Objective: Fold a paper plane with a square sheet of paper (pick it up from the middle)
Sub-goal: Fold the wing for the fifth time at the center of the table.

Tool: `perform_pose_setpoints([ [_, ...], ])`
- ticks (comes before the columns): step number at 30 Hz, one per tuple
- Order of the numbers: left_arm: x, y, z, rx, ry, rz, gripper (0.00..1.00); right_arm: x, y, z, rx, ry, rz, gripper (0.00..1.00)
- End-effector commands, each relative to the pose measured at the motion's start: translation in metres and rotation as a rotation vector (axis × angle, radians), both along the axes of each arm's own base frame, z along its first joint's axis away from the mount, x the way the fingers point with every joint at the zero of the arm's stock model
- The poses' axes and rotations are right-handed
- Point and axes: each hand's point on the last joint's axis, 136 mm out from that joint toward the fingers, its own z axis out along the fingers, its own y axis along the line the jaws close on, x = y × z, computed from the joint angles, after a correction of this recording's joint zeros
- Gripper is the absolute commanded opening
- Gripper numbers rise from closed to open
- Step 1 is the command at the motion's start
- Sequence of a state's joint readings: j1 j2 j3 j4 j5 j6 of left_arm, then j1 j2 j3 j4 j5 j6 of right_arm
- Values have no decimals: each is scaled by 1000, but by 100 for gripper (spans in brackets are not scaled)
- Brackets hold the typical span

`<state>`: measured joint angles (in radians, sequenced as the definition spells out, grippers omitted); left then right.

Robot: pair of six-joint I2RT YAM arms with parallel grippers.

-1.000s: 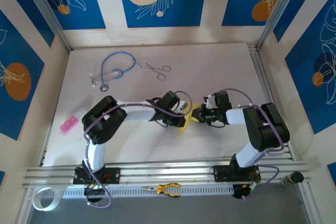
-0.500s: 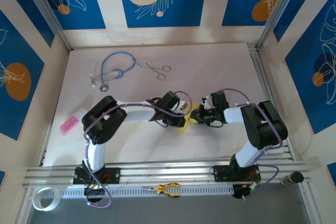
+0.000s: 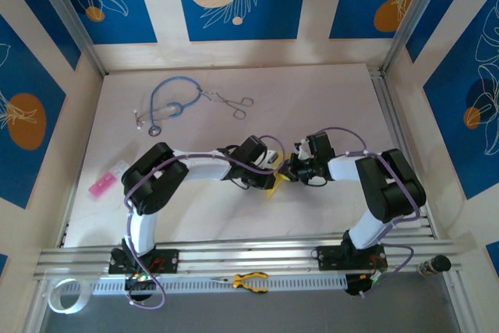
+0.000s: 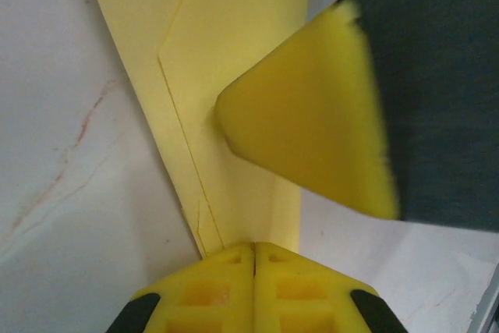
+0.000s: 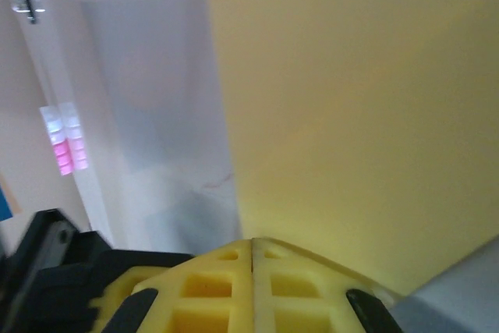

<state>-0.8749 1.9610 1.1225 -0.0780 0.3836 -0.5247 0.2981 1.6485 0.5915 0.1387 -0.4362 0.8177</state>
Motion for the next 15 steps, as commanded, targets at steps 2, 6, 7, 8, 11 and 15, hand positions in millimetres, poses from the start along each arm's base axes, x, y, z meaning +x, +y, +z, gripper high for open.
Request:
perform_pose_setpoints([
  [2, -38, 35, -38, 186, 128, -14, 0, -16, -12, -30, -89, 82, -33, 0],
  [6, -33, 30, -25, 158, 112, -5, 0, -21, -16, -38, -112, 97, -36, 0],
  [7, -31, 28, -20, 150, 106, -1, 0, -22, -17, -39, -117, 98, -38, 0],
  [8, -30, 27, -16, 144, 99, 4, 2, -22, -18, -38, -121, 97, -38, 0],
  [11, -23, 21, 3, 111, 69, 19, 4, -21, -18, -38, -128, 97, -40, 0],
  [15, -14, 17, 27, 88, 24, 40, 9, -21, -17, -37, -124, 100, -36, 0],
])
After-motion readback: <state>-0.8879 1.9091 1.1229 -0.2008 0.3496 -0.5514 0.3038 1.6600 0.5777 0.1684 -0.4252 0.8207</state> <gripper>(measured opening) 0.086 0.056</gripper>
